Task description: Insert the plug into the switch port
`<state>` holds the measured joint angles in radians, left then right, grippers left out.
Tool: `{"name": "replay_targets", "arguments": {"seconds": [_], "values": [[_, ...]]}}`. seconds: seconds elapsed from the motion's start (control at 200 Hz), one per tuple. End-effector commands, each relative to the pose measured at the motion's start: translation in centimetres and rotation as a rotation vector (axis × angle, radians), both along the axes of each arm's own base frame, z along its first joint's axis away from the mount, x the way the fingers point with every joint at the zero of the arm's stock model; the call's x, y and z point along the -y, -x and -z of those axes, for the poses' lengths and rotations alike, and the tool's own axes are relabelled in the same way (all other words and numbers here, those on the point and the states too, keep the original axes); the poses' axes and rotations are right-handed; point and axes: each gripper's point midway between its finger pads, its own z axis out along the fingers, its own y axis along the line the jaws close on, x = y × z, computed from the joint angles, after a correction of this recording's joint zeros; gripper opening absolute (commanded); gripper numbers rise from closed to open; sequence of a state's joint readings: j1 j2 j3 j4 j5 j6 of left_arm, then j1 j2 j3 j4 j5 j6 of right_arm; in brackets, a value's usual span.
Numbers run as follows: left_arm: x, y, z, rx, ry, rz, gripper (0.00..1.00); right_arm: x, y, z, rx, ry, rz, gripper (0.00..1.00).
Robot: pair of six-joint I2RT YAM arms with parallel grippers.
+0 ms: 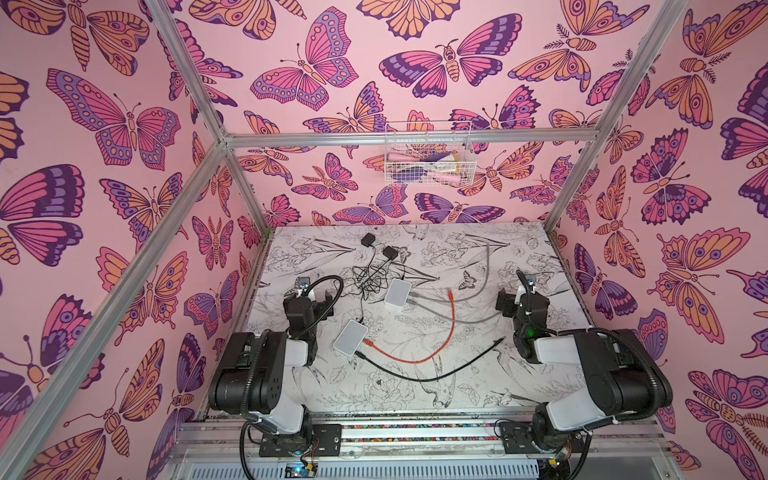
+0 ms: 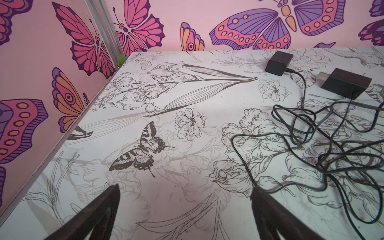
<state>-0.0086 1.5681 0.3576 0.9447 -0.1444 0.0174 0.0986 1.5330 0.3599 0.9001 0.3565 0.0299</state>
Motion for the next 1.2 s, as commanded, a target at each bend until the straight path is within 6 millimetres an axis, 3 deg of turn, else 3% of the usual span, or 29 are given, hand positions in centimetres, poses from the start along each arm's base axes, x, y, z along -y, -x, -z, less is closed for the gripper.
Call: {"name": "replay_targets", "arguments": {"seconds": [0.0, 0.115, 0.15, 0.26, 0.33, 0.446, 0.541, 1.192], "values": [[0.2, 0.0, -0.4, 0.008, 0.024, 0.012, 1.00, 0.0, -0.2, -0.8, 0.028, -0.026, 0.005, 0.99], [0.4, -0.1, -0.4, 0.007, 0.022, 0.019, 1.00, -0.2, -0.4, -0.6, 0.021, -0.039, -0.018, 0.99], [0.5, -0.1, -0.3, 0.005, 0.022, 0.027, 1.00, -1.5, -0.8, -0.4, 0.001, -0.066, -0.123, 0.99], [3.7, 0.2, -0.5, 0.019, 0.018, 0.227, 0.99, -2.6, -0.9, -0.2, -0.018, -0.126, -0.251, 0.99], [3.9, 0.2, -0.7, 0.027, 0.024, 0.247, 1.00, -2.6, -0.9, -0.2, -0.019, -0.128, -0.251, 0.99], [3.7, 0.2, -0.4, 0.012, 0.058, 0.254, 1.00, -2.7, -0.9, -0.2, -0.019, -0.129, -0.253, 0.99], [3.1, 0.0, -0.4, 0.006, 0.090, 0.246, 1.00, -1.3, -1.1, -0.1, -0.028, -0.134, -0.166, 0.99], [2.9, 0.0, -0.5, 0.009, 0.096, 0.243, 1.00, -1.5, -1.1, -0.1, -0.031, -0.127, -0.184, 0.99]]}}
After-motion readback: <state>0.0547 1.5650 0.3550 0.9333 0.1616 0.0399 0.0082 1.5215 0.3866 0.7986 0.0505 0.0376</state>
